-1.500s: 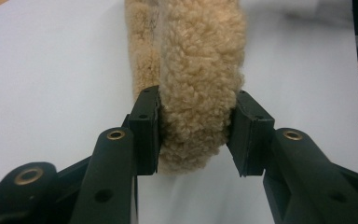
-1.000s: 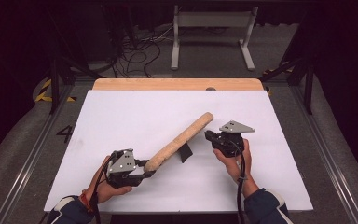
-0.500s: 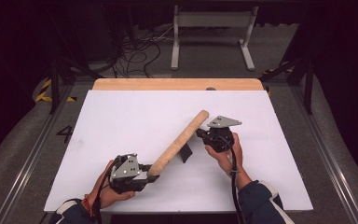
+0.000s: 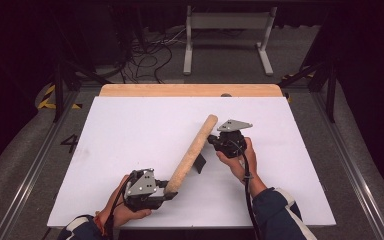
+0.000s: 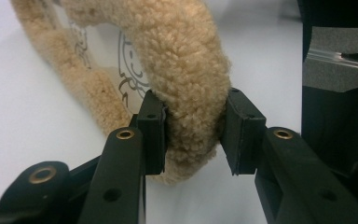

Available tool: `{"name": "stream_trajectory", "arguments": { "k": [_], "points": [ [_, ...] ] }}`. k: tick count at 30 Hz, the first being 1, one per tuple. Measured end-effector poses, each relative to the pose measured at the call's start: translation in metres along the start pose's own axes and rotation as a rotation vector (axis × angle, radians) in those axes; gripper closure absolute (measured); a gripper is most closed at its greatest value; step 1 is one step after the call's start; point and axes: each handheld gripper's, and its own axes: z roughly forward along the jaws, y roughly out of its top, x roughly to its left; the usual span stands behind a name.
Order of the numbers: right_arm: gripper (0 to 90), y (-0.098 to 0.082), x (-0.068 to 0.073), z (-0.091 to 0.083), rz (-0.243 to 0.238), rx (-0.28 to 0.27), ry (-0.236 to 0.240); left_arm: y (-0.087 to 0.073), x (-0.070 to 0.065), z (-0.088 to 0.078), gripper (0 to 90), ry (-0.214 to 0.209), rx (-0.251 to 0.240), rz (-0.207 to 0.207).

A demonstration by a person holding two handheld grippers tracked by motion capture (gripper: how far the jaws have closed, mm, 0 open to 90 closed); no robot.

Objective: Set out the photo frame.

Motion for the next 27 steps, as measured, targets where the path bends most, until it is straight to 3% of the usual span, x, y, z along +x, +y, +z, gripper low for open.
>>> {"name": "stream_trajectory", "arguments": {
  "k": [16, 27],
  "points": [
    [89.9, 0.015, 0.003, 0.012, -0.034, 0.045, -0.016, 0.012, -0.007, 0.020, 62.3, -0.025, -0.011, -0.008],
    [89.8, 0.025, 0.003, 0.020, -0.050, 0.076, -0.025, 0.022, -0.010, 0.034, 54.7, -0.023, -0.019, -0.018]
  ]
}}
